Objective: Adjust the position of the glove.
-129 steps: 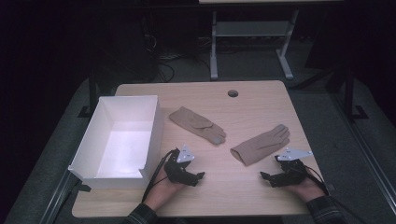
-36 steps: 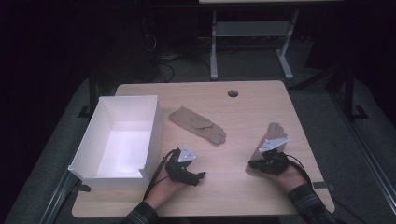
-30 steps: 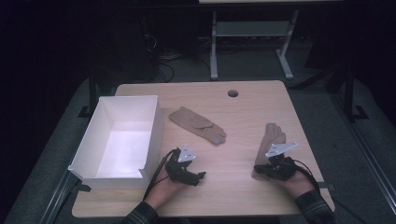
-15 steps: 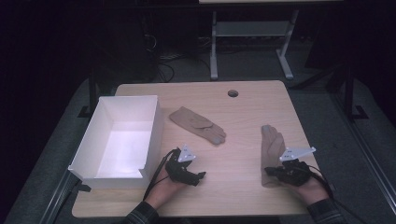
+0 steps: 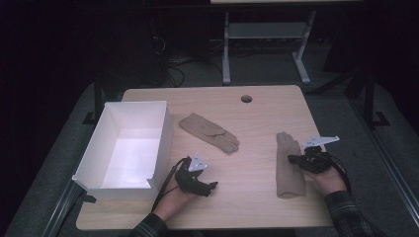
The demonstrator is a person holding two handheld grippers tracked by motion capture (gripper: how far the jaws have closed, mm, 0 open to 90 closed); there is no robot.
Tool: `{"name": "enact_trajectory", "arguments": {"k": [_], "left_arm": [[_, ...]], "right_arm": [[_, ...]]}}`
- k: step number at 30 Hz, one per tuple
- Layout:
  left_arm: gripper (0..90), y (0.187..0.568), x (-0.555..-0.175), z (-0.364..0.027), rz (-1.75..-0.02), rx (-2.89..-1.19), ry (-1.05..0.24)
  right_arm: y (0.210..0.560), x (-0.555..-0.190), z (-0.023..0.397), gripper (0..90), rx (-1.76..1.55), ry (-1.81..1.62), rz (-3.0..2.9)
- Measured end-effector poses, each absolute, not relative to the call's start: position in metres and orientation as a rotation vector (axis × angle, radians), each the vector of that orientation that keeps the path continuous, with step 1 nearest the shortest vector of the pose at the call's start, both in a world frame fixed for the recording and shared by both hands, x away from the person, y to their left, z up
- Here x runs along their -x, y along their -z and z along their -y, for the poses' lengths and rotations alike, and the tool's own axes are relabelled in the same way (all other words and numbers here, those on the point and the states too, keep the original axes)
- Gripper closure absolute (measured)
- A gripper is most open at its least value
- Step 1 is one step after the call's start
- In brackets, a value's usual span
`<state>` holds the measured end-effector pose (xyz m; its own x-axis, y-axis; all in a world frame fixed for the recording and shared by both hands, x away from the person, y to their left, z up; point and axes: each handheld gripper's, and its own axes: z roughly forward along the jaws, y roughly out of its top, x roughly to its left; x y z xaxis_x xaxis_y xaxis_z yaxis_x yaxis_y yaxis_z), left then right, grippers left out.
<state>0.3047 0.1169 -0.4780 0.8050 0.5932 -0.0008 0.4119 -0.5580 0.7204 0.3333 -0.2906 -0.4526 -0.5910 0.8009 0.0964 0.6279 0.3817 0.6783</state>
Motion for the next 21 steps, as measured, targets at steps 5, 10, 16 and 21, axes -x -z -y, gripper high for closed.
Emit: {"name": "enact_trajectory", "arguments": {"k": [5, 10, 16, 21], "left_arm": [[12.2, 0.478, -0.305, -0.117, -0.736, -2.241, -0.312], [12.2, 0.478, -0.305, -0.117, -0.736, -2.241, -0.312], [12.2, 0.478, -0.305, -0.117, -0.735, -2.241, -0.312], [12.2, 0.478, -0.305, -0.117, -0.735, -2.241, -0.312]], "right_arm": [[0.462, -0.340, 0.290, 90.0, -1.286, -0.989, -2.425], [0.465, -0.336, 0.276, 90.0, -1.232, -0.976, -2.480], [0.464, -0.333, 0.261, 90.0, -1.159, -0.989, -2.534], [0.464, -0.326, 0.246, 90.0, -1.090, -1.004, -2.596]]}}
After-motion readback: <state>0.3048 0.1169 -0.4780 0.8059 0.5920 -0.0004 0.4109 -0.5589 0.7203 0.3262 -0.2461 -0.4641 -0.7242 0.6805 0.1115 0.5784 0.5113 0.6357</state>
